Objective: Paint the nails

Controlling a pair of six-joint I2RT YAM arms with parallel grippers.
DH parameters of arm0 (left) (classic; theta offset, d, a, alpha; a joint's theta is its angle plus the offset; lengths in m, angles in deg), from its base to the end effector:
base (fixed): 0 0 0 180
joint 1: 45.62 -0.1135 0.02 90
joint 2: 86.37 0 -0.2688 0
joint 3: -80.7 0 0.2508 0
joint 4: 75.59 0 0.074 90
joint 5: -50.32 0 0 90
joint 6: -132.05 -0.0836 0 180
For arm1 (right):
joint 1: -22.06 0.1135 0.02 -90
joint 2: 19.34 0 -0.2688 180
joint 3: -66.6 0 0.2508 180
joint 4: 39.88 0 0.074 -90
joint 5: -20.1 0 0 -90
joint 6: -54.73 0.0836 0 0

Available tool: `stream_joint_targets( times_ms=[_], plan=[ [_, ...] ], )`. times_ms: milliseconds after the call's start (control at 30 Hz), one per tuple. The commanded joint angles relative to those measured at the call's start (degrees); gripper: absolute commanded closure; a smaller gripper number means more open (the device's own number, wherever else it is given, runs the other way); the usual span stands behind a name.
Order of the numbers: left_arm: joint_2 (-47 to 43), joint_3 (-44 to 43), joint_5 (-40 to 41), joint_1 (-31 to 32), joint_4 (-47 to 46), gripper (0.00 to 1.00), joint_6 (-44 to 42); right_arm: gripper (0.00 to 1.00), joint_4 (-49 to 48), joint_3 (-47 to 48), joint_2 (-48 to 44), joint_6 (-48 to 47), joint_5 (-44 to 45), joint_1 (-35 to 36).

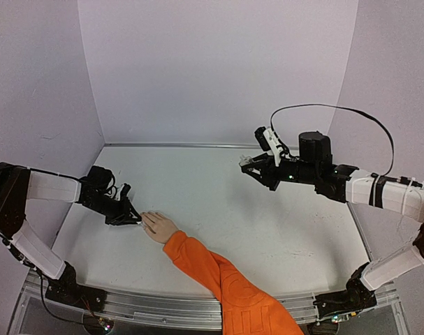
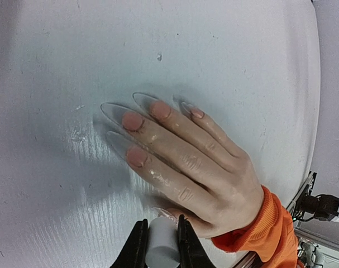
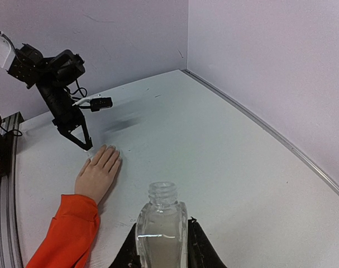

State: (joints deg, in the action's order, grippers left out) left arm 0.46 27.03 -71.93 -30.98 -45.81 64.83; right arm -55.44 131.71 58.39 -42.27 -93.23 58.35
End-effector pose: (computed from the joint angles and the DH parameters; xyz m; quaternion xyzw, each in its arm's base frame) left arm 0.2605 -0.1142 0.1158 -0.0015 0.9363 -0.3279 0.1263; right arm 0.2691 0.2387 0.3291 -0.3850 0.5729 0.3142 0.6518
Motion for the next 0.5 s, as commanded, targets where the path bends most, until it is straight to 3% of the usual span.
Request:
stream_joint_targets(
  times_ms=[0,467],
  plan=[
    [0.4,-2.9,0.8,0.1,-2.7,1.00,0.0,1.00,-3.2,1.9,0.1,0.5,-1.3,-0.3],
    [0.5,-3.2,2.7,-0.2,-2.4,1.00,-0.1,1.00,-3.2,2.2,0.6,0.7,-1.6,-0.6]
  ],
)
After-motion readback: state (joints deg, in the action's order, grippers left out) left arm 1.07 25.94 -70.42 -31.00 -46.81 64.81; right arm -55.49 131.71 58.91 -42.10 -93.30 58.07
